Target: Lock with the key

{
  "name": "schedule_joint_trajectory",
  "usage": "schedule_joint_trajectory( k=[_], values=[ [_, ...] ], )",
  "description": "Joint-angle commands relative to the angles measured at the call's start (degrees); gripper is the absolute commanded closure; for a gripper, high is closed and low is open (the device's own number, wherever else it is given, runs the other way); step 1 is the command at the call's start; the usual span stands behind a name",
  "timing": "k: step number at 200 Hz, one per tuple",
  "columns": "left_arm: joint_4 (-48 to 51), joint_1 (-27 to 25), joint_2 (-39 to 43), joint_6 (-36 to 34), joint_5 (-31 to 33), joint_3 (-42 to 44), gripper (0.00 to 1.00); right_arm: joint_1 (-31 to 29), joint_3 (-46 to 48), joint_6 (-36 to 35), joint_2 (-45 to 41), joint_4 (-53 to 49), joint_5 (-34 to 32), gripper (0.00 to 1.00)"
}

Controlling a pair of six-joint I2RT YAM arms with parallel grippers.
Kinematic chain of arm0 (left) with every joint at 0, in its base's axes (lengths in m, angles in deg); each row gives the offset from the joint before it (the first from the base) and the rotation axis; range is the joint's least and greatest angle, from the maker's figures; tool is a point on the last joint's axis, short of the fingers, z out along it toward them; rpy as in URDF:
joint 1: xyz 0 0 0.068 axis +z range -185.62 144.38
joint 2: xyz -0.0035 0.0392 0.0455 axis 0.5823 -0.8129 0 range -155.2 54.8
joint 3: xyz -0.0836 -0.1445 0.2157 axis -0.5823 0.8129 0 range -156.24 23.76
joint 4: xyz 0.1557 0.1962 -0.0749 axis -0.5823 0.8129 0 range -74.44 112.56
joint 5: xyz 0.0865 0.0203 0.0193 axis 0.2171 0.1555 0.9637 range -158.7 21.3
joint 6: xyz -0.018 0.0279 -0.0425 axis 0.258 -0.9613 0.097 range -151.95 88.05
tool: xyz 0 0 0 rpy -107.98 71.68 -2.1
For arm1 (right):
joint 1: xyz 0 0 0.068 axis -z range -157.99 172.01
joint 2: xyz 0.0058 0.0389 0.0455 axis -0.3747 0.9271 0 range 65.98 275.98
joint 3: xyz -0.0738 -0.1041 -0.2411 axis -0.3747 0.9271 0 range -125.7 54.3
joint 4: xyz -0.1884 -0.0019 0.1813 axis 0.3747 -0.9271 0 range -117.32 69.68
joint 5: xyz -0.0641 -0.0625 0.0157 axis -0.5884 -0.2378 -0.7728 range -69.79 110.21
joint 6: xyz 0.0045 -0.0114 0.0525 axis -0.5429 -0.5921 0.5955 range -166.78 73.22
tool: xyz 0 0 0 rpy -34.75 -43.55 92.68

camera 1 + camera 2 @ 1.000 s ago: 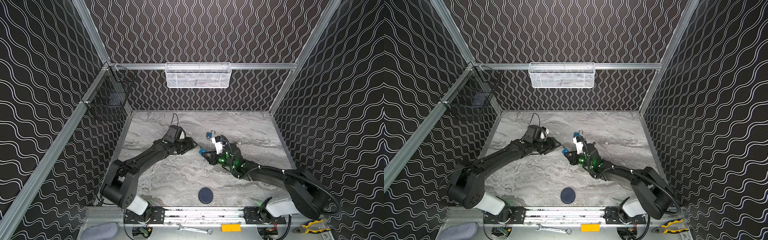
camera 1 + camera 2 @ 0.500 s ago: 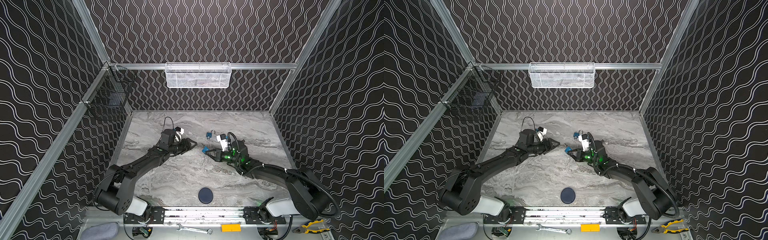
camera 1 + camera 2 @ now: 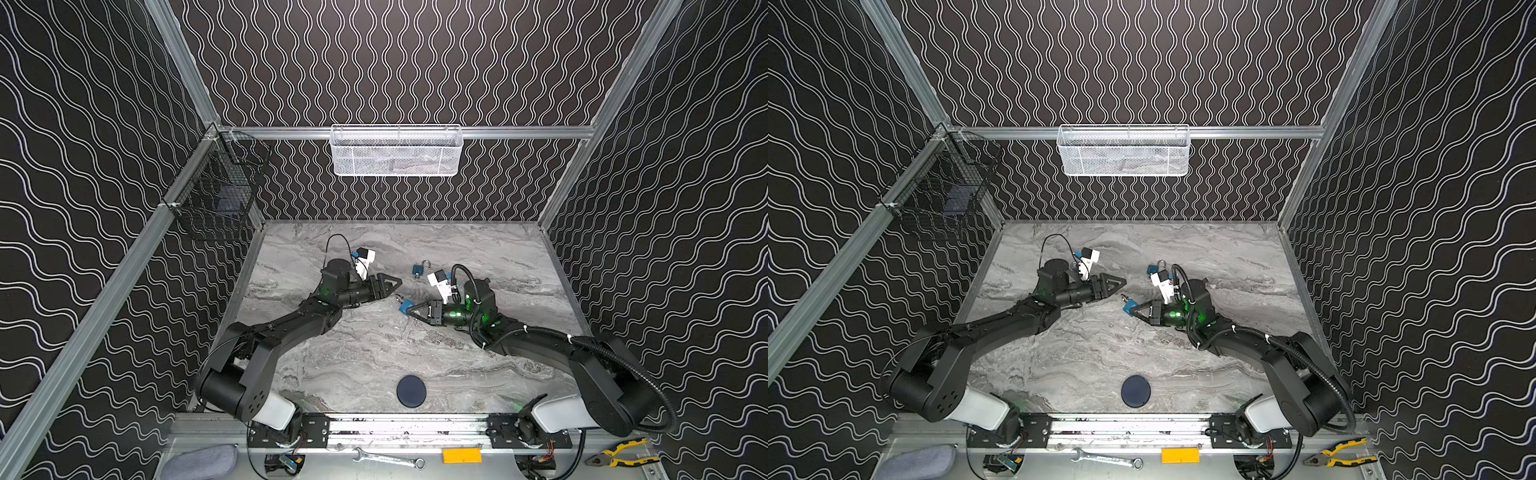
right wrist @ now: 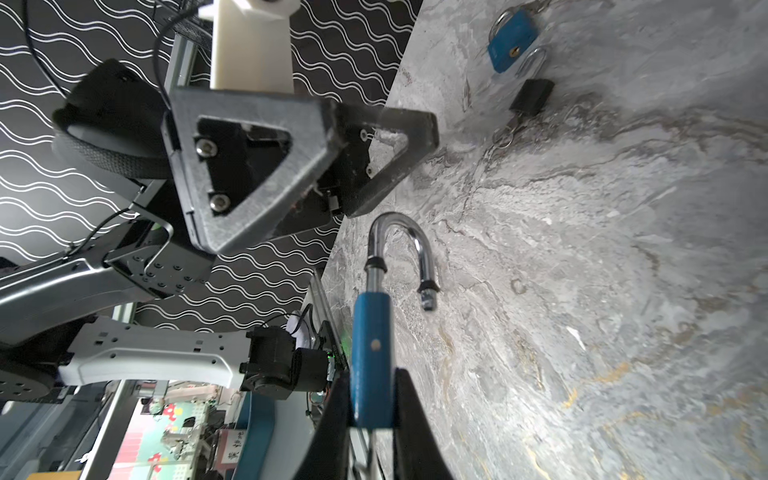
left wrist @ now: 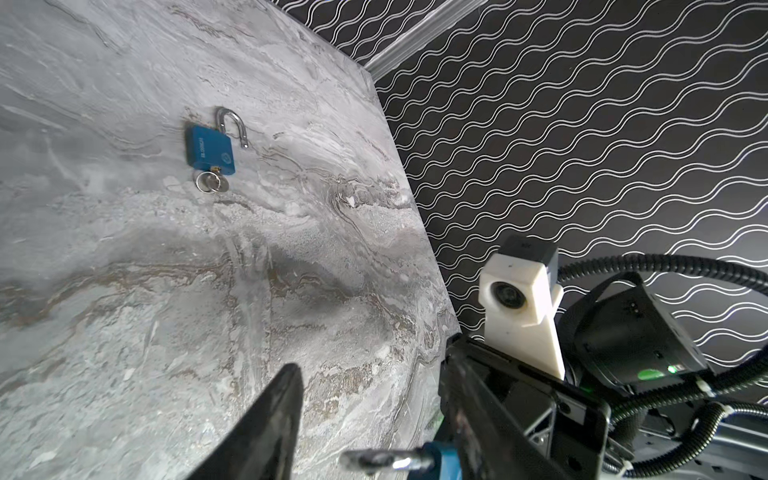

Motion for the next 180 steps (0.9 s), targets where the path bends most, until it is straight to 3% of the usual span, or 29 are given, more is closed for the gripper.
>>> schedule_joint_trajectory(
  k=[1,34,52,82,180],
  values=[
    [-1.28,-0.57,-0.41,-1.63,-0.08,-0.4,0.43,0.06,-0.89,2.4,1.18,6.67,2.3,1.0],
    [-4.55,-1.15,-0.76,0.09,-1.47,0.71,0.44,0.08,-1.69,3.3,4.03,9.18,2.88,1.0],
    [-4.51,-1.44,-0.27,0.58,-1.13,1.39,0.52,0.19,-1.93,4.46,5.75,11.39,3.52,1.0],
    [-2.78,-1.47,0.96,-0.42,-0.56,2.83,0.54,0.37,-1.48,5.76,7.91,14.57,3.88,1.0],
    [5.1,-1.46,2.98,-3.54,0.71,1.11,0.65,0.84,-2.61,1.87,8.13,9.68,3.06,1.0]
  ],
)
